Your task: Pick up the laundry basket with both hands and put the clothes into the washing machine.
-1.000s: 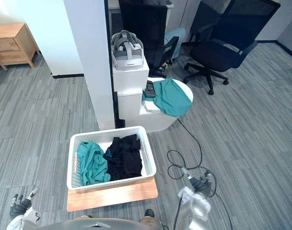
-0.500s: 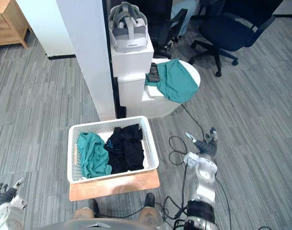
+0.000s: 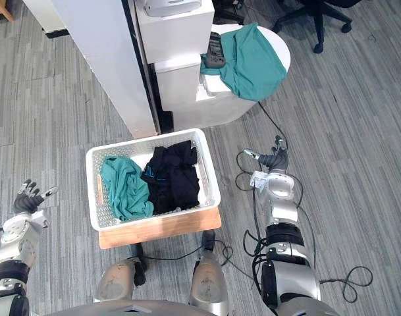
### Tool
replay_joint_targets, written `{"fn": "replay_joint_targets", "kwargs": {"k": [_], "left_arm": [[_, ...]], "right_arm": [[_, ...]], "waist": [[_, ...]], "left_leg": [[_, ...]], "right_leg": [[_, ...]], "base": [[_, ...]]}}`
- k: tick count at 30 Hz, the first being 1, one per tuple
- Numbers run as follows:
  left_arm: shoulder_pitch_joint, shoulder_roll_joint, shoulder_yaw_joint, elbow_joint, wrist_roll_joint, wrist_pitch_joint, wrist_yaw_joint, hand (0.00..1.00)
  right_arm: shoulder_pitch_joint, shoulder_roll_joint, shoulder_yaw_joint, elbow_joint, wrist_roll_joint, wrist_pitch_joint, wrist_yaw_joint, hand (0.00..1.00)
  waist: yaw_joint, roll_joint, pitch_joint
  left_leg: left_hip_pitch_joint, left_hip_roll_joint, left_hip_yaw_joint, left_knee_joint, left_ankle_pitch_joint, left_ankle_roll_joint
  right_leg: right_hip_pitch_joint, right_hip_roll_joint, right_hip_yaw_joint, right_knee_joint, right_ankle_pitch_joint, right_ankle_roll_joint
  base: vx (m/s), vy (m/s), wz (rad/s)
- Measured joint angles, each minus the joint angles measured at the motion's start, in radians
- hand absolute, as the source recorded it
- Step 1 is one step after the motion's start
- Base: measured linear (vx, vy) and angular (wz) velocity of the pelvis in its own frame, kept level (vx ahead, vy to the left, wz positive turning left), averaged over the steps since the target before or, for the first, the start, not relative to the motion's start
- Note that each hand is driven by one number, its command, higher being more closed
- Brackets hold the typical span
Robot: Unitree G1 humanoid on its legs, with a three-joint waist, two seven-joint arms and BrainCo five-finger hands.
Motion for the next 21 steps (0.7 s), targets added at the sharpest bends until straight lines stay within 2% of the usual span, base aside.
{"fn": "replay_joint_targets", "kwargs": {"k": [8, 11, 21], "left_arm": [[-0.044, -0.004, -0.119, -0.086, -0.051, -0.004, 0.005, 0.00], [-0.070, -0.011, -0.156, -0.086, -0.051, -0.004, 0.011, 0.00], [-0.110, -0.127, -0.251, 0.027, -0.033, 0.007, 0.022, 0.00]], "right_arm": [[-0.027, -0.003, 0.044, 0.017, -0.010, 0.035, 0.018, 0.00], [-0.073, -0.004, 0.052, 0.027, -0.011, 0.038, 0.019, 0.00], [-0.124, 0.050, 0.175, 0.057, -0.090, 0.057, 0.041, 0.00]], "waist": [[-0.012, 0.004, 0.019], [-0.019, 0.015, 0.039], [-0.027, 0.025, 0.059]], "left_leg": [[0.002, -0.001, 0.002, 0.001, 0.000, 0.000], [0.003, -0.002, 0.005, 0.001, -0.001, 0.001], [0.003, -0.009, 0.034, -0.001, -0.002, 0.003]], "right_leg": [[-0.008, 0.000, 0.030, 0.004, 0.001, 0.000], [-0.023, 0.000, 0.043, 0.025, 0.001, 0.000], [-0.054, -0.002, 0.097, 0.028, 0.017, -0.002]], "base": [[0.00, 0.000, -0.03], [-0.02, 0.010, -0.06], [-0.02, 0.005, -0.12]]}}
